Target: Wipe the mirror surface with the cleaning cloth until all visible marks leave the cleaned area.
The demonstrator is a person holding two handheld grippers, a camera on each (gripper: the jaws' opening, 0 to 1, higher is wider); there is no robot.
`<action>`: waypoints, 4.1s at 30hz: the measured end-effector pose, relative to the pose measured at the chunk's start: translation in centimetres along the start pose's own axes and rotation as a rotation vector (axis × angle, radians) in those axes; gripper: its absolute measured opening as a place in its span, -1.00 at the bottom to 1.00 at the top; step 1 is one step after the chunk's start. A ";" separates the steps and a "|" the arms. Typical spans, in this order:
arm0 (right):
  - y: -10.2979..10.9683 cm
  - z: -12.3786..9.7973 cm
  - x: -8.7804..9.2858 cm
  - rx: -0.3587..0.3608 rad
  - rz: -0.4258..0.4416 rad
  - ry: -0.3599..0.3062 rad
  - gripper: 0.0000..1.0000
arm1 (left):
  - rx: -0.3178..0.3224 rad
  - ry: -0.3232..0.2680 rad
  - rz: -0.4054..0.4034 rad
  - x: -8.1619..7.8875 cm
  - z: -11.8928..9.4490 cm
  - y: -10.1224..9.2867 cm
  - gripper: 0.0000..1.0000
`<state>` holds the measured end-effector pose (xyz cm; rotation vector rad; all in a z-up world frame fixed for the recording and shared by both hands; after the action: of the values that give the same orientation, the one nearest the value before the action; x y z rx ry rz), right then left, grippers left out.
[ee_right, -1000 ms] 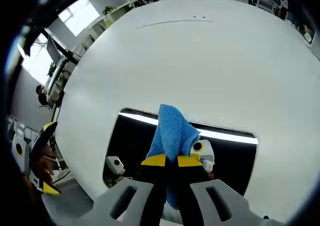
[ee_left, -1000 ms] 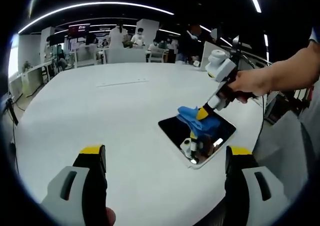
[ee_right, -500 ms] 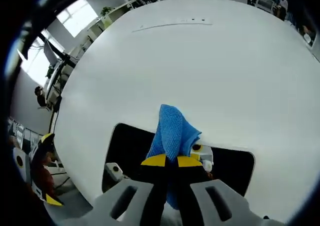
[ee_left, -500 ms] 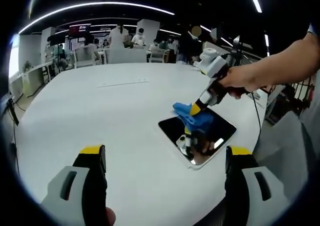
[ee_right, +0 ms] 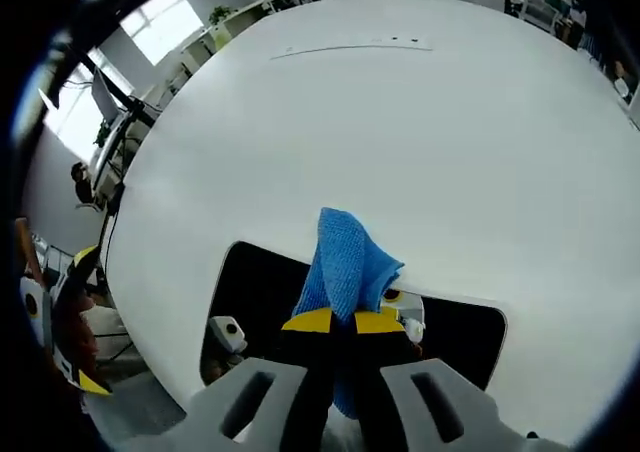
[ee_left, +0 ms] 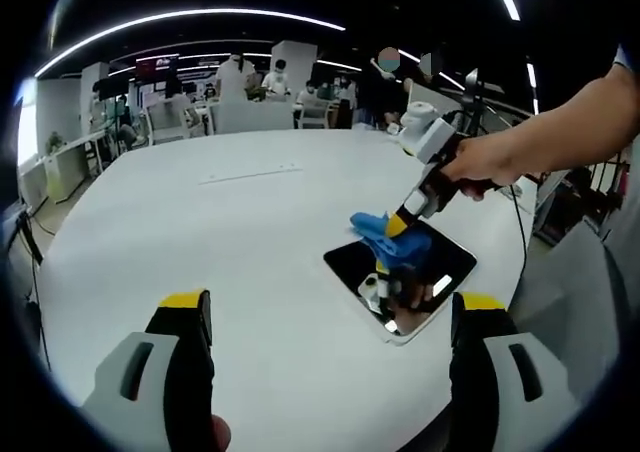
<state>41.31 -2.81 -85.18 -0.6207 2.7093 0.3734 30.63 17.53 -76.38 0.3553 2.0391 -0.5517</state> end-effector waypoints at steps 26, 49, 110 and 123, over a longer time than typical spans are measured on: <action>-2.6 -0.9 0.9 0.032 0.013 0.002 -1.00 | 0.000 -0.003 -0.012 0.5 -0.1 -0.4 0.98; -4.4 -1.6 1.6 0.085 0.038 -0.012 -1.00 | 0.000 -0.010 -0.021 0.5 0.1 -0.1 0.98; 0.3 -4.5 10.6 0.055 0.120 -0.101 -1.00 | -0.024 -0.015 -0.013 1.0 0.3 -1.3 0.98; 1.2 -5.0 12.2 0.030 0.148 -0.086 -1.00 | -0.020 -0.018 -0.018 1.5 -0.1 -1.6 0.97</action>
<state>29.08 -7.91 -85.03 -0.3879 2.6808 0.3863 29.14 16.24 -77.24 0.3190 2.0306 -0.5428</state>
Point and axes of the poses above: the point that each gripper's makers call its tool centre point, and the gripper's own axes: z roughly forward along the fingers, y roughly to its left, x roughly out of its underside, the point moved 2 cm from there along -z, roughly backward along the fingers, and after that the axes turned 8 degrees about -z, right-handed, at the moved point
